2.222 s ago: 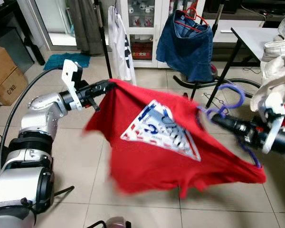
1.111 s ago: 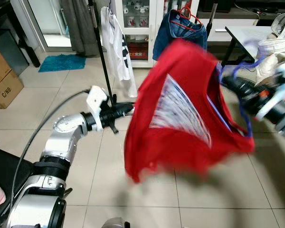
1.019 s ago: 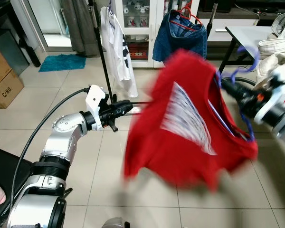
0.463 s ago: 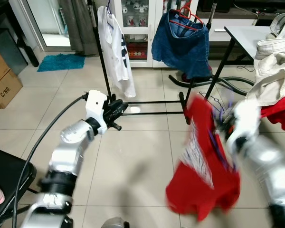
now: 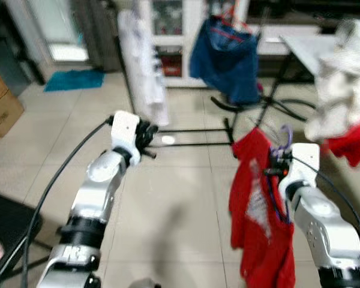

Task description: Hang hanger

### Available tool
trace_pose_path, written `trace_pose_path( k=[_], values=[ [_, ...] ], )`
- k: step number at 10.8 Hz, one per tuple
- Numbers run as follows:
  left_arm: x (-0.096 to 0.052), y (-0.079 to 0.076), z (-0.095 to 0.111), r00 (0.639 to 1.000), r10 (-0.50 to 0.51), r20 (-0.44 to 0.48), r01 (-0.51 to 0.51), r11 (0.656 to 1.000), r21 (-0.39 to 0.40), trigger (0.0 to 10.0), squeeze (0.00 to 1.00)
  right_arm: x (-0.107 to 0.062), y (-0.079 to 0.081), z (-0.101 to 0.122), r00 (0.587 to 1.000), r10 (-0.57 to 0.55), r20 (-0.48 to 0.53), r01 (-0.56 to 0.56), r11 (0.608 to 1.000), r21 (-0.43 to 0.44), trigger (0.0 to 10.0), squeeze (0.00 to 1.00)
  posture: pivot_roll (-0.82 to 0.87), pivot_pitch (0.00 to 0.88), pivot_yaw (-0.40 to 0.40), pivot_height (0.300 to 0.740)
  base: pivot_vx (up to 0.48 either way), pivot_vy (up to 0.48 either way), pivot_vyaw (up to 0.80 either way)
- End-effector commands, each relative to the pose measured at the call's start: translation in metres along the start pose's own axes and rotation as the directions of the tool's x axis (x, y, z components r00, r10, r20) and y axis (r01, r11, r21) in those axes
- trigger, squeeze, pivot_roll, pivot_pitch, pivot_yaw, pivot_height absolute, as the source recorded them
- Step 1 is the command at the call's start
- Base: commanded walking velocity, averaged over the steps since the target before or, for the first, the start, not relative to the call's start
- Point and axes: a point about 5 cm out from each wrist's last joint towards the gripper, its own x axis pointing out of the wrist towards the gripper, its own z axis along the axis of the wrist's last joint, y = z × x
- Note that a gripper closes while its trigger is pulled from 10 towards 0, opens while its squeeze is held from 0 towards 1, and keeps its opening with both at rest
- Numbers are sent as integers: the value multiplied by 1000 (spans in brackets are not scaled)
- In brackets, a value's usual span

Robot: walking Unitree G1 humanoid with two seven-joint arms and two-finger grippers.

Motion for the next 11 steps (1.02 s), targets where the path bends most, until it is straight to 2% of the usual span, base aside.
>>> trace_pose_path(
  k=[1,4,7,11],
  values=[
    [-1,1,0,1000,7,-7,-7,1000,2,10000,0,4,3,16,996,1,84,-2,1000,11,10000,0,-12,0,39,740,289,0,0],
    [2,-1,2,1000,-1,1,1,1000,4,10000,0,9,1,21,993,-32,114,30,999,22,10000,0,-14,0,46,740,305,0,0],
    [1,-2,2,1000,-12,3,12,1000,28,10000,0,10,6,22,992,-16,125,11,999,40,10000,0,-13,0,45,740,330,0,0],
    [2,-1,6,1000,-15,16,14,999,32,10000,0,16,7,29,990,-2,139,-1,1000,23,10000,0,0,0,34,740,344,0,0]
  ],
)
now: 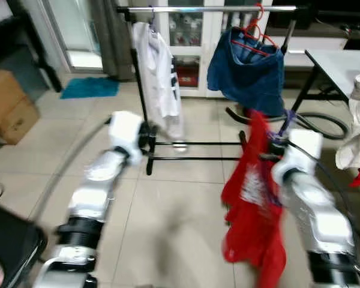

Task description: Hang hanger

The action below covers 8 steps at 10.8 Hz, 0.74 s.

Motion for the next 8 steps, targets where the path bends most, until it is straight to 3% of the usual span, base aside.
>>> trace_pose_path(
  k=[1,8],
  values=[
    [5,-8,7,999,-28,24,28,1000,1,10000,0,0,-8,7,999,-25,40,25,1000,-13,10000,0,0,0,33,740,416,0,0],
    [6,-10,5,999,-41,13,41,999,9,10000,0,-2,-11,3,998,-52,35,52,999,-10,10000,0,-9,0,45,740,416,0,0]
  ],
)
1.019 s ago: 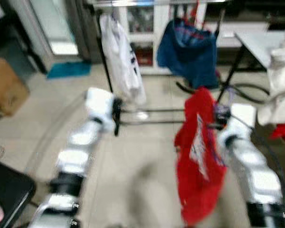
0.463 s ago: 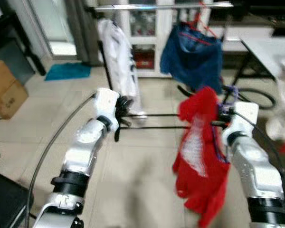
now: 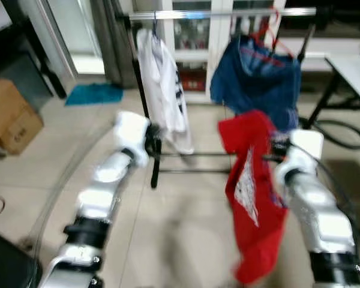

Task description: Hang hanger

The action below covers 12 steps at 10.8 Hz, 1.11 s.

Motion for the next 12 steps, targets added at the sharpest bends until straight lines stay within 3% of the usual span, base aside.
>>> trace_pose_path(
  k=[1,12],
  values=[
    [-3,11,6,999,32,15,-32,999,21,10000,0,1,7,11,998,19,55,-19,1000,-2,10000,0,-8,0,40,740,409,0,0],
    [-6,11,6,998,56,25,-56,998,12,10000,0,6,9,16,997,47,64,-45,998,-38,10000,0,8,0,6,740,399,0,0]
  ],
)
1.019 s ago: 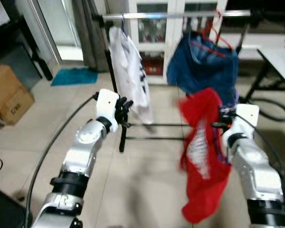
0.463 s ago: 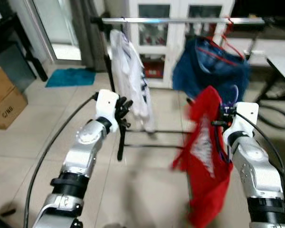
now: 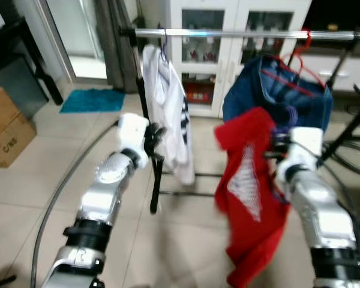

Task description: Hang hanger

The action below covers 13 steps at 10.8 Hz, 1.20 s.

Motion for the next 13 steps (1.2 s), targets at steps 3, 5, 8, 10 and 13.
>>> trace_pose_path(
  k=[3,5,8,10,13],
  values=[
    [-3,10,5,1000,26,15,-27,999,18,10000,0,3,9,10,999,27,45,-27,1000,-6,10000,0,7,0,7,740,398,0,0],
    [-3,9,5,1000,21,16,-22,1000,19,10000,0,3,10,10,998,30,48,-29,1000,-11,10000,0,5,0,6,740,399,0,0],
    [-2,8,5,1000,16,19,-17,1000,21,10000,0,4,9,12,998,33,52,-32,999,-17,10000,0,5,0,5,740,396,0,0],
    [-2,8,5,1000,14,21,-15,1000,23,10000,0,5,10,13,998,36,56,-35,999,-20,10000,0,5,0,3,740,394,0,0],
    [-2,9,6,1000,14,23,-15,1000,24,10000,0,7,11,14,997,40,60,-39,999,-23,10000,0,8,0,2,740,395,0,0]
  ],
)
